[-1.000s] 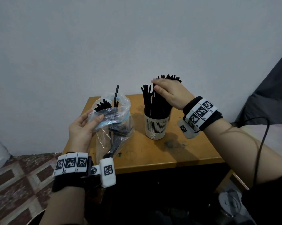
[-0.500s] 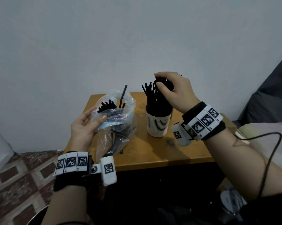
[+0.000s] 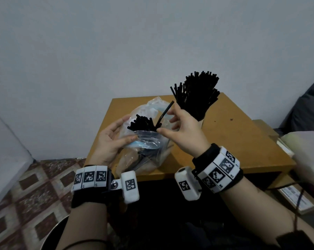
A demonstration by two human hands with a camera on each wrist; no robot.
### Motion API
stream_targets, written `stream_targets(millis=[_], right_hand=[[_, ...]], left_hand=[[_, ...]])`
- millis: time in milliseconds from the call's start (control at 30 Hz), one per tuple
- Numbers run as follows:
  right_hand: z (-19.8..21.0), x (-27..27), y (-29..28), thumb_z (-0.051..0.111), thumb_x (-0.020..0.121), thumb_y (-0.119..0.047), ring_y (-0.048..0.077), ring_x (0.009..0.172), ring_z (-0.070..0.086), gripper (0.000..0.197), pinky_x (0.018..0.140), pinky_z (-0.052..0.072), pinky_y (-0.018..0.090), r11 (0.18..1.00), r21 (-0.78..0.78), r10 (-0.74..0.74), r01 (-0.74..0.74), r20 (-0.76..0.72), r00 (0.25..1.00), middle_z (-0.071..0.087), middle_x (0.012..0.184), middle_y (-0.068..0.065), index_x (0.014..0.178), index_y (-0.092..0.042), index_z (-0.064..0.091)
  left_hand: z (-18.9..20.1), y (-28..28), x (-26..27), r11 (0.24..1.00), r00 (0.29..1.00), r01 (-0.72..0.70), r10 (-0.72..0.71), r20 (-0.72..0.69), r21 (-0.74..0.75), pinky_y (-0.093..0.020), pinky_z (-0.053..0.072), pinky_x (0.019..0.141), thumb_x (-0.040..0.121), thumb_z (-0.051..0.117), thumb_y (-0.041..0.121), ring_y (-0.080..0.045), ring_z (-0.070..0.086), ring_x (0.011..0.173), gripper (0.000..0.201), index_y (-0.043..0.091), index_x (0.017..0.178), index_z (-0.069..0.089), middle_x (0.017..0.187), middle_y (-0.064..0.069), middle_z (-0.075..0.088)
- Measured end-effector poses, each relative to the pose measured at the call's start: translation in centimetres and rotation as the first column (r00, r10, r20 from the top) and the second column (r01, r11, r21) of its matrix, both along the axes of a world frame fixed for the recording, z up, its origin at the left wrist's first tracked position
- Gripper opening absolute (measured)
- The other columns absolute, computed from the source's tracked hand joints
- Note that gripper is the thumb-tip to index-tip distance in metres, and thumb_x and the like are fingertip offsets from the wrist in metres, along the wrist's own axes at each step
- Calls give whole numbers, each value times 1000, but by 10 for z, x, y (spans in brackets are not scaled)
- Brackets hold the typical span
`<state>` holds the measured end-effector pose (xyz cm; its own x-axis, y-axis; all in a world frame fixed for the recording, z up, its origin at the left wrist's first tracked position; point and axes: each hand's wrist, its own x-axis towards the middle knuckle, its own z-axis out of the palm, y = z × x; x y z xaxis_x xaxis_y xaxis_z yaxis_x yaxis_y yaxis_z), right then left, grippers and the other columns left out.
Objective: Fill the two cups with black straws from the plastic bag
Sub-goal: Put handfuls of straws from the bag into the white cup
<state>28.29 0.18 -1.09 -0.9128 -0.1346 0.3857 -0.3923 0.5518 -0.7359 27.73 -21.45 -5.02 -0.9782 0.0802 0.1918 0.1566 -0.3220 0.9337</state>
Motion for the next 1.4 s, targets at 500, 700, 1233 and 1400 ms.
stream_targets(millis=[500,700,1233,1400], right_hand=[[-8,2,5,66,84,-14,6,113,41,47,103,34,24,982,186,34,-15,-101,994,50,125,1,130,-14,53],[-7,3,14,67,83,-10,4,96,53,26,85,41,7,997,74,0,15,-196,981,64,105,0,109,-10,63],[13,-6,33,79,74,-18,12,88,67,31,80,58,38,952,-305,-74,40,-102,992,70,93,-6,103,-20,67],[6,-11,29,80,71,-16,9,74,61,58,84,57,36,967,-256,1,5,26,1000,66,100,-2,125,-15,59]], left_hand=[[9,42,12,972,995,49,-66,-69,-231,-14,51,83,71,65,-22,3,62,106,67,2,132,51,121,4,61],[11,52,14,976,996,35,-52,-70,-217,-16,53,82,69,65,-24,1,65,102,69,0,132,51,117,6,63],[11,46,8,996,999,-28,24,-44,-84,-24,58,71,62,73,-2,-15,71,87,59,12,118,63,105,-9,72],[8,48,7,998,1000,-16,15,-19,-53,-33,60,76,61,75,-1,-23,70,93,59,13,117,64,110,-13,71]])
